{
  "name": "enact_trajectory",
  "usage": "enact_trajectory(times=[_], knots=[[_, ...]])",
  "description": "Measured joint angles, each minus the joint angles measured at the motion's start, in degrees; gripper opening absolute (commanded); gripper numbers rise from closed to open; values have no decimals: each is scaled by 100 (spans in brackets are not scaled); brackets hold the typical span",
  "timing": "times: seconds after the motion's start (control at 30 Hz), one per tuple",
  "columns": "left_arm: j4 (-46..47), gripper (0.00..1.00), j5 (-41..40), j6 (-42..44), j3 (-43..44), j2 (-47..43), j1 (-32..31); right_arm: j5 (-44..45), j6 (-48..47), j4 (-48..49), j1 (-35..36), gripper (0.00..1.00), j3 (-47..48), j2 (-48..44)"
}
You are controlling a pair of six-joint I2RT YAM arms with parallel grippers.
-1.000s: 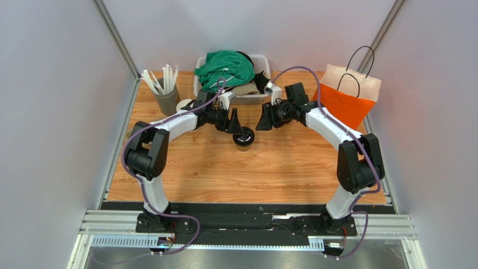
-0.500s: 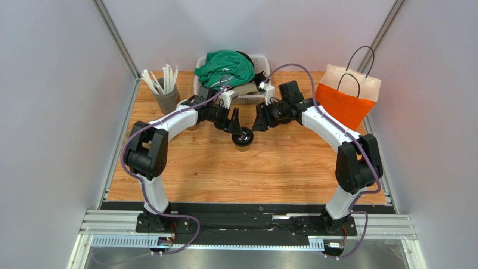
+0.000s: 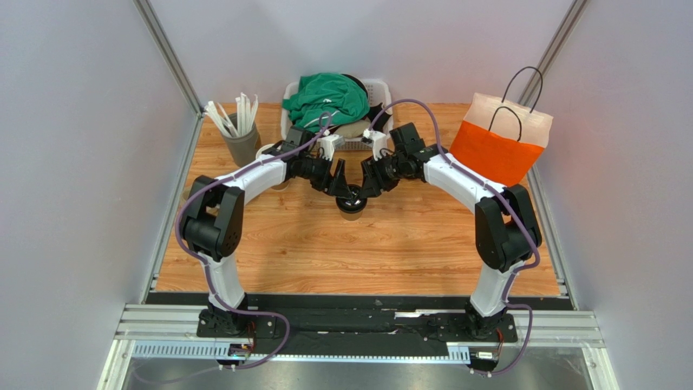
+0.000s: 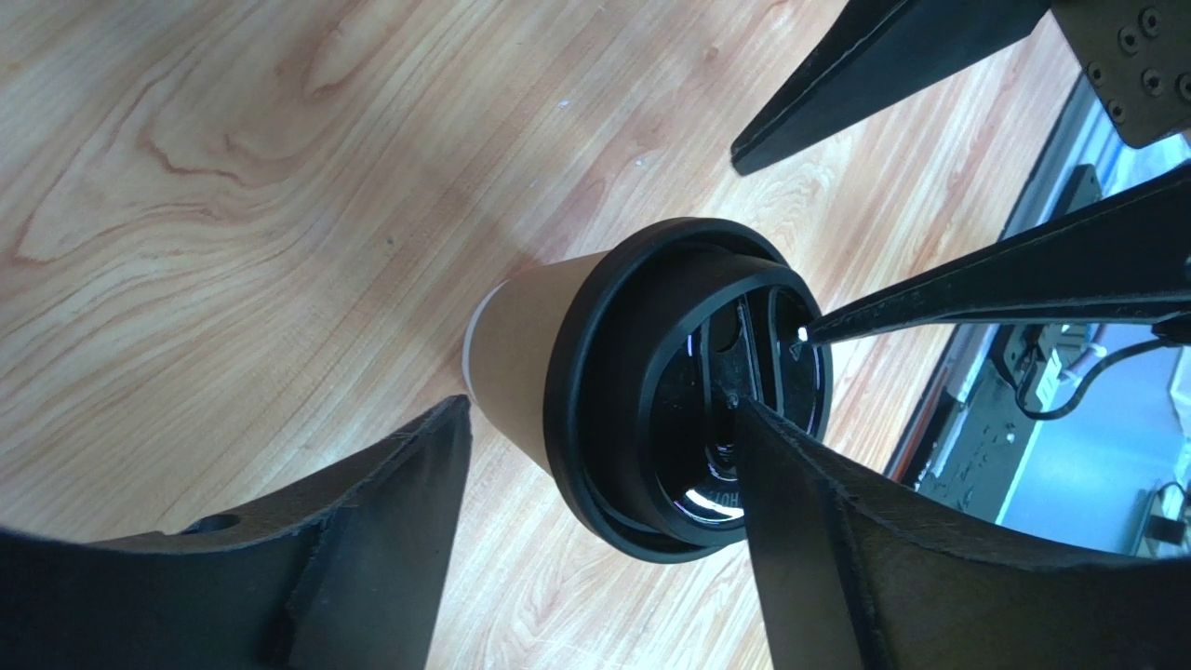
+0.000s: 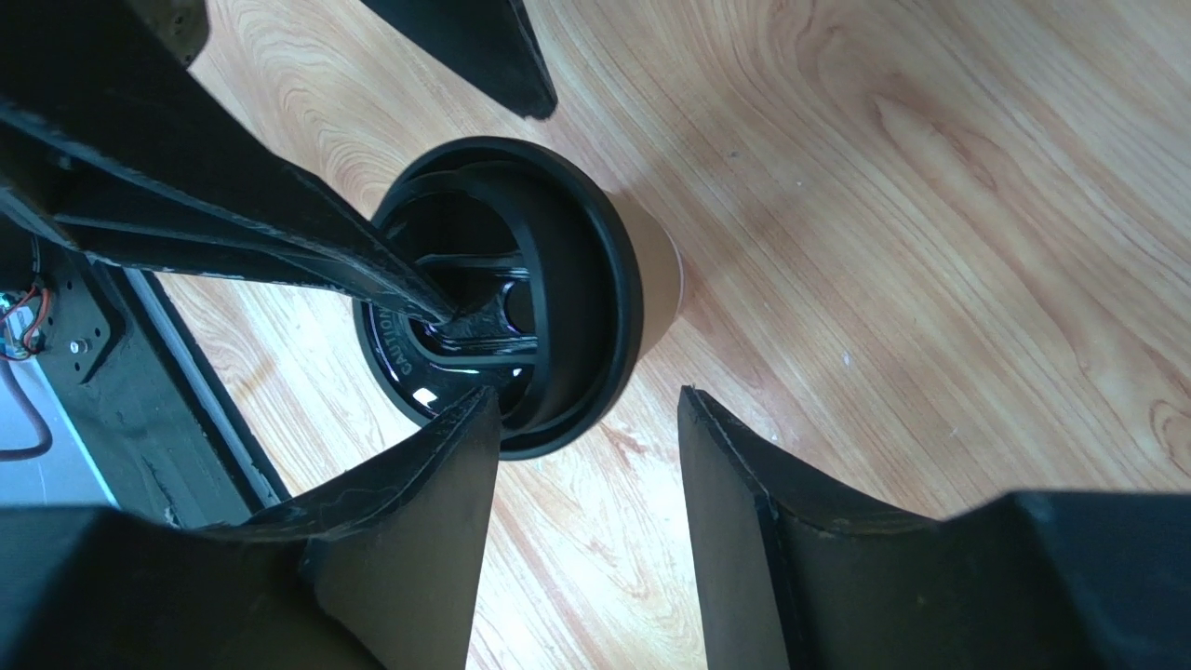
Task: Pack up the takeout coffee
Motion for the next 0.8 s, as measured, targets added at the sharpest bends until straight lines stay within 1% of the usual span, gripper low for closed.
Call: enact_trajectory(times=[0.13, 0.43, 0.67, 0.77, 0.8], knots=[[11, 71, 55, -4, -2, 0, -2, 26, -22, 52, 79, 45, 0, 2], [122, 66, 127, -44, -48, 0, -2, 20, -61, 131, 157, 37, 0, 4], [188, 65, 157, -57, -50, 31, 0, 92, -83, 199, 195, 36, 0, 7], [216, 65, 192, -61, -52, 46, 0, 107, -83, 201, 199, 39, 0, 7], [232, 65, 203, -66, -59, 50, 0, 109, -85, 201, 199, 41, 0, 7]])
